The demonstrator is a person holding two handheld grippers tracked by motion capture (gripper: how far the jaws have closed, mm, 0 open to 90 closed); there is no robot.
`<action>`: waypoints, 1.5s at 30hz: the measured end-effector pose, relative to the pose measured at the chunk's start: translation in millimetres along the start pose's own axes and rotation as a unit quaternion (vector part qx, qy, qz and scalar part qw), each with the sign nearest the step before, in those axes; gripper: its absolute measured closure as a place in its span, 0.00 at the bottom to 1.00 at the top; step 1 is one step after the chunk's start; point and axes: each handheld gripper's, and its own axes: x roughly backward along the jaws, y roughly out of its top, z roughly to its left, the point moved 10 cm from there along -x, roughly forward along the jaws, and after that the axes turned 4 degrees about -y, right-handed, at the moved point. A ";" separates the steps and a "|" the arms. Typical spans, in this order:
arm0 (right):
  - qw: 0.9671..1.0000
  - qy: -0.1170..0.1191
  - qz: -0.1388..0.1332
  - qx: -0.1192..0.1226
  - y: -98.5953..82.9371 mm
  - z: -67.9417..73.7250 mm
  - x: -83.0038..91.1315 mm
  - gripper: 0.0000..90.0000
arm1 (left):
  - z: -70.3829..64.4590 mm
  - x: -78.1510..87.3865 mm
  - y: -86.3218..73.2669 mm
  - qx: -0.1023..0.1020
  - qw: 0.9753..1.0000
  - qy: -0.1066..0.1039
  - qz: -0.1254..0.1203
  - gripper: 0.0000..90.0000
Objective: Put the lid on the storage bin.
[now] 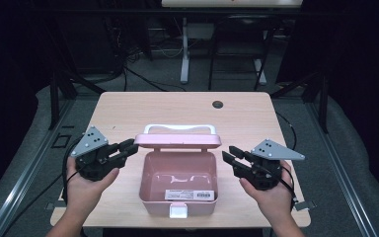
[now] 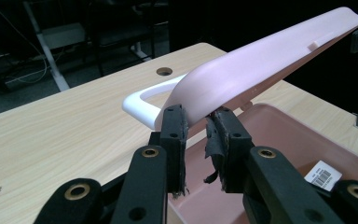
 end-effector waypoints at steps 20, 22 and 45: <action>0.999 -0.006 -0.001 -0.033 -12.8 -15.5 13.2 0.68 | -8.4 7.0 -5.8 -0.001 1.000 -0.001 -0.002 0.83; 0.999 -0.006 -0.001 -0.036 -14.3 -16.2 12.8 0.68 | -9.7 8.5 -7.2 0.000 1.000 -0.003 -0.003 0.83; 0.998 -0.015 0.004 -0.056 -22.8 -28.3 11.9 0.68 | -23.0 17.3 -25.2 -0.012 1.000 -0.004 -0.009 0.83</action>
